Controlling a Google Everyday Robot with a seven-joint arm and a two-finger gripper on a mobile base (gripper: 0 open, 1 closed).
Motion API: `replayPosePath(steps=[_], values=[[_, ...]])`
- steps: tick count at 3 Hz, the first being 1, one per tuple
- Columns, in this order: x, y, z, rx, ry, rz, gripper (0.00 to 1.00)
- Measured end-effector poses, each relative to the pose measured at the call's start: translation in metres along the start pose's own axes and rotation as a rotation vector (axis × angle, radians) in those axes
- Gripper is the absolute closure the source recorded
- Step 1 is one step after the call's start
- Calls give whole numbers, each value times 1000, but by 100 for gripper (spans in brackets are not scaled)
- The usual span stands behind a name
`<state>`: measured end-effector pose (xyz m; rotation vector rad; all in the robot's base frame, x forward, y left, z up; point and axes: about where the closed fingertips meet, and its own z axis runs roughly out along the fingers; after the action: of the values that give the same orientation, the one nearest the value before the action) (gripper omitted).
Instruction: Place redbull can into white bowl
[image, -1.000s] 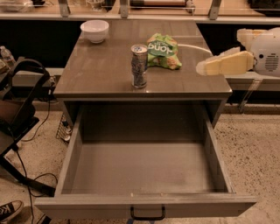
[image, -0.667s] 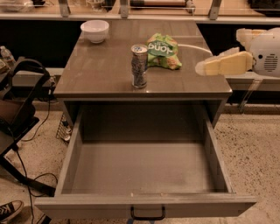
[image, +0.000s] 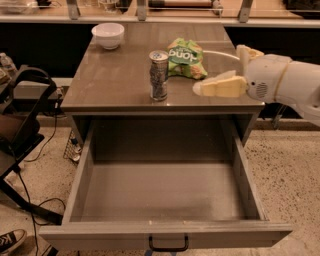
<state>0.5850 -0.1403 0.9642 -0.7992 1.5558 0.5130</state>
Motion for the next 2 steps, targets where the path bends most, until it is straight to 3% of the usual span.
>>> replayPosePath(steps=[2], values=[[22,-1,57,-18,-26,-23,0]])
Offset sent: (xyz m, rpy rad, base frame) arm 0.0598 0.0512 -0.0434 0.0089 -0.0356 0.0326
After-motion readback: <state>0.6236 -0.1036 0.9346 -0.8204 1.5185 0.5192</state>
